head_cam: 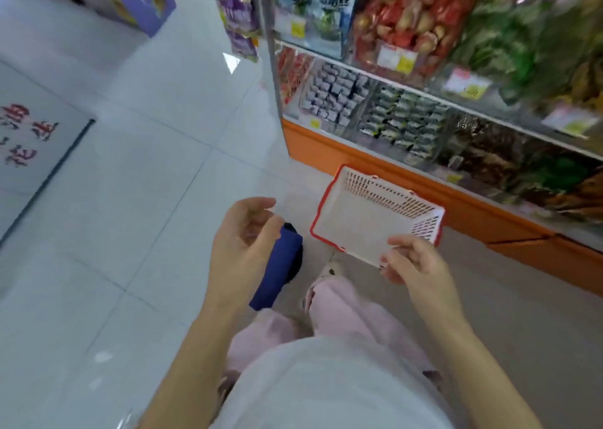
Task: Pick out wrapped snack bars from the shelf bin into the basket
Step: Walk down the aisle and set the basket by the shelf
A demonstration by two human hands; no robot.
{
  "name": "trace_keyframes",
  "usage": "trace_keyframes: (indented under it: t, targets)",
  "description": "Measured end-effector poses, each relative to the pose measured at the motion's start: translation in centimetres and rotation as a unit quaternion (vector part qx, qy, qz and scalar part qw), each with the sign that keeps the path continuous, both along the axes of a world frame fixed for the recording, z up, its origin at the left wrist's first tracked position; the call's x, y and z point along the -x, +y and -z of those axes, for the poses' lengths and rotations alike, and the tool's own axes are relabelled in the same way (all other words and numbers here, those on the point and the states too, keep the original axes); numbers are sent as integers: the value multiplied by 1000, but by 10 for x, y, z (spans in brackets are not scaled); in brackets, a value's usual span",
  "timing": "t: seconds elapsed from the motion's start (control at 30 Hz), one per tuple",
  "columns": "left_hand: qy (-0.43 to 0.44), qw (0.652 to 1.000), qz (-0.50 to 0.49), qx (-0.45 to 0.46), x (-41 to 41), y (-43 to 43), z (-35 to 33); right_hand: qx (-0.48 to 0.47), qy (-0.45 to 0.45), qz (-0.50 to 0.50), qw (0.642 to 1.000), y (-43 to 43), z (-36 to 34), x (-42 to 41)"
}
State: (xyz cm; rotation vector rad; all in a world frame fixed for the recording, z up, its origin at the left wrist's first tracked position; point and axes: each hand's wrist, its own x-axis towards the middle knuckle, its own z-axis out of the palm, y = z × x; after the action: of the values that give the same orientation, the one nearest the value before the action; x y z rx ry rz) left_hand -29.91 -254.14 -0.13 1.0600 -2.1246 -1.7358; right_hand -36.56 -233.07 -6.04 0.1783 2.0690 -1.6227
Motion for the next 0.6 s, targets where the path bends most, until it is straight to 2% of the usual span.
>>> trace_keyframes:
  t: [0.17,0.33,0.47,0.6]
  targets:
    - [-8,998,55,6,58,-24,17,-9,46,-42,998,-33,8,75]
    - [-30,989,141,30,120,-55,50,-15,84,-25,996,-55,32,133]
    - [-37,979,197,49,179,-85,99,-28,80,-20,996,-76,79,171]
    - [-22,961,261,87,246,-118,177,-58,89,-37,994,-113,154,220]
